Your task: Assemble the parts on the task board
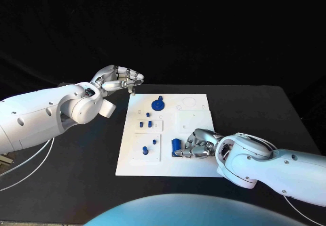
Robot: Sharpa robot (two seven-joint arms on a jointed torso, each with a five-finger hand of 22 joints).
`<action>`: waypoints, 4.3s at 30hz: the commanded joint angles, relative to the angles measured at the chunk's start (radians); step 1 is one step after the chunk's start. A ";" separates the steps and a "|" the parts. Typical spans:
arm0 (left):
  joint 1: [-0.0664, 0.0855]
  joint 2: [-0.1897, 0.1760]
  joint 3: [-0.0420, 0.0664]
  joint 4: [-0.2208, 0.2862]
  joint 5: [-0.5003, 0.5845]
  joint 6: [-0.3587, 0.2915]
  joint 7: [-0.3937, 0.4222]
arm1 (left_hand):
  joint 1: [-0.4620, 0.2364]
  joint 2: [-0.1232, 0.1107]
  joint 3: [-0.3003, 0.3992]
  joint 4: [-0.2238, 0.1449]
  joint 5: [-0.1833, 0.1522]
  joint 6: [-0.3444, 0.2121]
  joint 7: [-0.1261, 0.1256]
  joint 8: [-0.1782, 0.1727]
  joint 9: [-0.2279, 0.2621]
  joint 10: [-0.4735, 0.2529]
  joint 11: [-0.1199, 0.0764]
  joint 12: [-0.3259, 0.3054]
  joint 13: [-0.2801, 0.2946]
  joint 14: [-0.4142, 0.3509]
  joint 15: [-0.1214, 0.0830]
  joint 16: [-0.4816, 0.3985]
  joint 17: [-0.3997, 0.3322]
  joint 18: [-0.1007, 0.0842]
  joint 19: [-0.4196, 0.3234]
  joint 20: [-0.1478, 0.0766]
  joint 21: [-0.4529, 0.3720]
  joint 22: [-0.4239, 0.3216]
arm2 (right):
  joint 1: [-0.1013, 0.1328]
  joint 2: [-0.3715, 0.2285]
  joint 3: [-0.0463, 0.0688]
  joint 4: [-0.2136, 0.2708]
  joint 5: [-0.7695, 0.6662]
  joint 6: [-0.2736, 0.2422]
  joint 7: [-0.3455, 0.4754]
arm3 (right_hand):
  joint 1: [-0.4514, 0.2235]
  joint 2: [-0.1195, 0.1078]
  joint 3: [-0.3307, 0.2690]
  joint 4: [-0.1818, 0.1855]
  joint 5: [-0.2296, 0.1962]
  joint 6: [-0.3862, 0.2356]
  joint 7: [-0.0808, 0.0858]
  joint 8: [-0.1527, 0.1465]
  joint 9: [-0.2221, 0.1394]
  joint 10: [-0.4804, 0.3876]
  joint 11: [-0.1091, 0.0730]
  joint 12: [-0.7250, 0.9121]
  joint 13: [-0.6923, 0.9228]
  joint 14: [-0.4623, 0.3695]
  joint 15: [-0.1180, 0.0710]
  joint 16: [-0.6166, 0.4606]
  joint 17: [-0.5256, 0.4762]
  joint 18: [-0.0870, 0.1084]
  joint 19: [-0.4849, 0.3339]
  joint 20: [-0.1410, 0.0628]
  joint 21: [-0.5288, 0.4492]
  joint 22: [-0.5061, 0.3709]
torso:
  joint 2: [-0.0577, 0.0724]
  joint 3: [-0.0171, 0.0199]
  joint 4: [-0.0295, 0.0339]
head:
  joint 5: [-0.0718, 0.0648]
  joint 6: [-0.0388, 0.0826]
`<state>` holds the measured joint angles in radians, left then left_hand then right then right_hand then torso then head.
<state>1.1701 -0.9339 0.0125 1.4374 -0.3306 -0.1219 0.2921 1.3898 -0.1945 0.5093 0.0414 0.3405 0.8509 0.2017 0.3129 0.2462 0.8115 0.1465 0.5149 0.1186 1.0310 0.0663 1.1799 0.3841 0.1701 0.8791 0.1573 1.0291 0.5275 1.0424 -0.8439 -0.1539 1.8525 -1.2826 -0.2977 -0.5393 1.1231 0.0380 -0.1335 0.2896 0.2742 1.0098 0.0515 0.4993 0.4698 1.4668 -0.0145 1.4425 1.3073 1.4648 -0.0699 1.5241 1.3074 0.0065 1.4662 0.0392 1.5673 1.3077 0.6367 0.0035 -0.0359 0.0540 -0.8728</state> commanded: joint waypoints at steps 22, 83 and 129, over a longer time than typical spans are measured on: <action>0.001 -0.003 0.001 0.004 0.003 0.011 0.002 | 0.000 0.009 0.009 -0.001 0.005 -0.007 -0.001 0.006 -0.001 -0.011 0.000 0.005 -0.001 -0.007 0.000 0.004 -0.002 0.015 -0.007 0.002 0.001 0.001 | 0.000 -0.012 0.000 -0.002 -0.051 -0.002 -0.003 | 0.080 -0.121 -0.029 0.003 0.005 0.007 -0.001 0.010 0.003 0.045 -0.008 0.007 0.158 0.079 -0.012 0.005 0.125 -0.007 0.105 -0.010 0.004 0.263 | 0.000 -0.0001 -0.0015 | 0.005 0.000; -0.001 -0.003 -0.001 0.007 0.004 0.016 0.004 | 0.001 0.009 0.012 -0.003 0.004 -0.007 0.000 0.008 -0.002 -0.013 0.000 0.009 -0.002 -0.008 0.000 0.005 -0.003 0.015 -0.008 0.002 0.003 0.002 | -0.044 -0.177 -0.003 -0.033 -0.177 -0.096 0.038 | 0.139 -0.107 -0.014 0.003 0.004 -0.033 0.022 -0.035 0.020 -0.006 0.013 -0.086 0.090 0.059 0.005 -0.032 0.041 0.016 0.063 0.007 -0.095 0.233 | 0.000 0.0006 -0.0019 | -0.027 0.000; -0.001 -0.011 -0.001 0.010 0.003 0.018 -0.002 | 0.000 0.009 0.014 -0.003 0.004 -0.008 0.000 0.008 -0.002 -0.014 0.000 0.010 -0.003 -0.009 0.000 0.006 -0.003 0.015 -0.008 0.002 0.004 0.003 | -0.060 -0.158 -0.003 -0.004 -0.274 -0.082 -0.054 | 0.190 -0.076 0.010 0.005 0.003 -0.002 0.009 -0.044 0.044 0.005 0.001 -0.080 0.100 0.067 -0.005 -0.026 0.070 0.009 0.076 -0.002 -0.068 0.242 | -0.002 -0.0008 -0.0009 | -0.029 0.000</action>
<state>1.1683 -0.9452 0.0107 1.4445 -0.3304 -0.1161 0.2856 1.3898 -0.1946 0.5174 0.0388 0.3404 0.8509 0.2017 0.3178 0.2460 0.8043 0.1465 0.5189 0.1174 1.0310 0.0662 1.1798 0.3818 0.1702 0.8791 0.1573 1.0291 0.5284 0.9900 -1.0017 -0.1508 1.8455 -1.5759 -0.3874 -0.5739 1.3136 -0.0485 -0.1261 0.2939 0.2786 1.0028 0.0606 0.4527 0.5107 1.4667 -0.0072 1.3622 1.3127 1.4647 -0.0697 1.4970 1.3074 0.0066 1.4662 0.0393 1.4939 1.3075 0.6349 0.0027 -0.0365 0.0247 -0.8728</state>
